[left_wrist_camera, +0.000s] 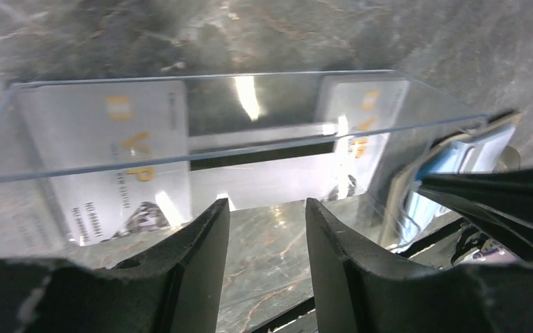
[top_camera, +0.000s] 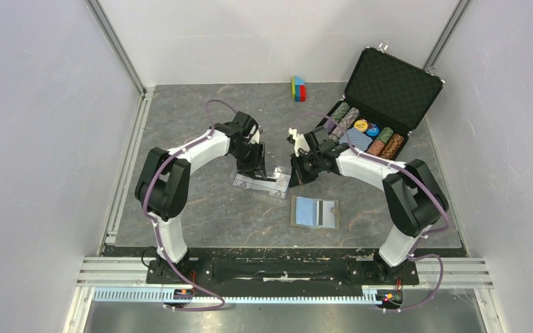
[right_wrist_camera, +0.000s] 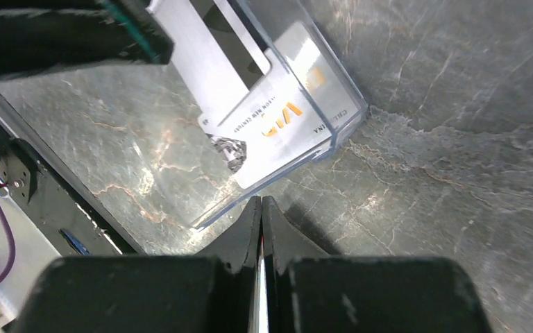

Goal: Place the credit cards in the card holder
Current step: Pick up the credit card from the storage box.

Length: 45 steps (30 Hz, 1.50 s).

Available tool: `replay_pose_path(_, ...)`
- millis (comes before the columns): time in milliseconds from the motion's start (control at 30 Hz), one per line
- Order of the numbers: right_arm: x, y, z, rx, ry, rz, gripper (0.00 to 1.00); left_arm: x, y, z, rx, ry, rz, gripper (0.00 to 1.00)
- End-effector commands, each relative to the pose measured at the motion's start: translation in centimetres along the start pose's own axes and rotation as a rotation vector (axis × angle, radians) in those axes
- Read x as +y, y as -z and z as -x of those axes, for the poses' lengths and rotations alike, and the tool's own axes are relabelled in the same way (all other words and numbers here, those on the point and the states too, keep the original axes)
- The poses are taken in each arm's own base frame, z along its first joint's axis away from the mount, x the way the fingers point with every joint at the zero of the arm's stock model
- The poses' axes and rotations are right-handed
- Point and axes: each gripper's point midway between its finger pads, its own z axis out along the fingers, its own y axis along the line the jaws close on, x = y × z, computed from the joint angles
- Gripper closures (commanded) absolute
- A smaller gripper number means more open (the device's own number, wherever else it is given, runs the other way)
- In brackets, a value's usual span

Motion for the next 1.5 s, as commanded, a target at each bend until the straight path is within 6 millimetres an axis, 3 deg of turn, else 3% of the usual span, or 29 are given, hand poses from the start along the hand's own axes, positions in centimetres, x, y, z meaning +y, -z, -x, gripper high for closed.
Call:
replay_pose_path(0, 1.1, 3.0, 3.6, -0.144, 0.114, -0.032, 1.00, 1.1, 1.0, 0.7, -0.038, 0.022, 0.016, 0.48)
replay_pose_path(133, 2.4, 3.5, 5.3, -0.192, 0.154, 0.010, 1.00, 2.5, 0.1, 0.2, -0.008, 0.020, 0.075, 0.49)
replay_pose_path(333, 4.2, 2.0, 6.2, -0.169, 0.200, 0.075, 1.00, 4.1, -0.5, -0.3, 0.008, 0.026, 0.147, 0.50)
replay_pose_path(467, 4.3, 0.6, 6.5, -0.137, 0.207, 0.073, 1.00, 4.6, -1.1, -0.5, 0.026, 0.023, 0.161, 0.50)
replay_pose_path(867, 1.0, -1.1, 5.4, -0.046, 0.170, -0.068, 1.00, 3.0, -3.6, -1.5, 0.102, 0.020, 0.068, 0.55)
replay_pose_path(1233, 0.5, -2.0, 4.1, -0.012, 0.170, -0.054, 1.00, 1.2, -4.6, -2.0, 0.128, 0.036, -0.002, 0.58)
replay_pose_path(1333, 1.1, -2.6, 3.7, -0.011, 0.167, -0.004, 1.00, 0.9, -4.5, -1.9, 0.121, 0.034, -0.013, 0.59)
replay_pose_path(1467, 0.4, -3.4, 2.7, 0.023, 0.151, -0.021, 1.00, 0.6, -3.8, -1.5, 0.100, 0.029, -0.014, 0.57)
